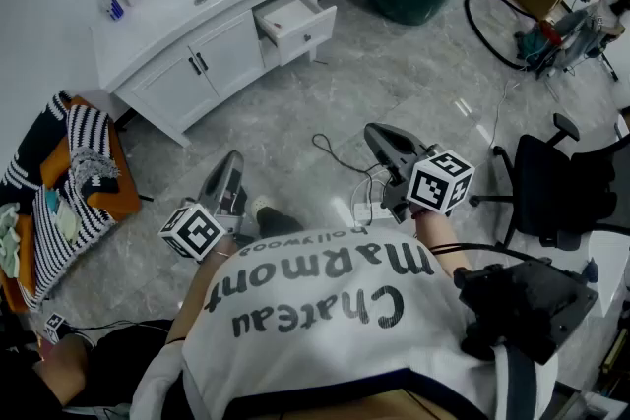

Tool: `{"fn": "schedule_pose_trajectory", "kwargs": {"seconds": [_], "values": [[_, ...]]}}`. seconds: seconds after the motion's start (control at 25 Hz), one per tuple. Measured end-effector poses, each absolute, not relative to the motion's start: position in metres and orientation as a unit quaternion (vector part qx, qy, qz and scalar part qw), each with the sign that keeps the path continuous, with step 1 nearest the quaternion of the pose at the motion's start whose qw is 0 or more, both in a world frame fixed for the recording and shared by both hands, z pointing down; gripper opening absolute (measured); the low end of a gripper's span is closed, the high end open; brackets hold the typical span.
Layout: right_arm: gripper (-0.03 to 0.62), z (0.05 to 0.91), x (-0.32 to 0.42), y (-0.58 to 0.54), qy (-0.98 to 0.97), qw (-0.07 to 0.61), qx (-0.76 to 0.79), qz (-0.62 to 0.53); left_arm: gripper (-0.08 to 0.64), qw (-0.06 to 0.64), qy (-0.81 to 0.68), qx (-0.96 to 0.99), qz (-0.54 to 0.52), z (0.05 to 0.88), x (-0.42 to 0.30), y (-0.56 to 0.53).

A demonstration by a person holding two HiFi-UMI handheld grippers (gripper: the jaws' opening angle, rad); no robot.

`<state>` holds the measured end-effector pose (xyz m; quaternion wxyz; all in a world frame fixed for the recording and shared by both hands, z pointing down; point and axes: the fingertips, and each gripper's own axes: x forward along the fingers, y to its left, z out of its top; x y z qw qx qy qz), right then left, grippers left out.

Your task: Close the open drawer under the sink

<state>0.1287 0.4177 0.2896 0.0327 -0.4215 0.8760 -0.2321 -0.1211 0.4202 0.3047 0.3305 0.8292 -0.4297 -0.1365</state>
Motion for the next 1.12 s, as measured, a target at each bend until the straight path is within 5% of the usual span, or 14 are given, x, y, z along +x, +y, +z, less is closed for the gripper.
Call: {"fn": "schedule_pose_trajectory", "kwargs": {"seconds": [0.6, 1.12], "values": [[0.012, 0.286, 0.126, 0.417, 0.883, 0.068, -0.396, -0.244, 0.009, 0.321, -0.414, 0.836, -0.164, 0.296, -0.112, 0.421], [0.012, 0.273, 0.115, 0.366, 0.89, 0.077, -0.395, -0.213, 0.009, 0.234, -0.353, 0.89, -0.169, 0.26, -0.092, 0.36]]}}
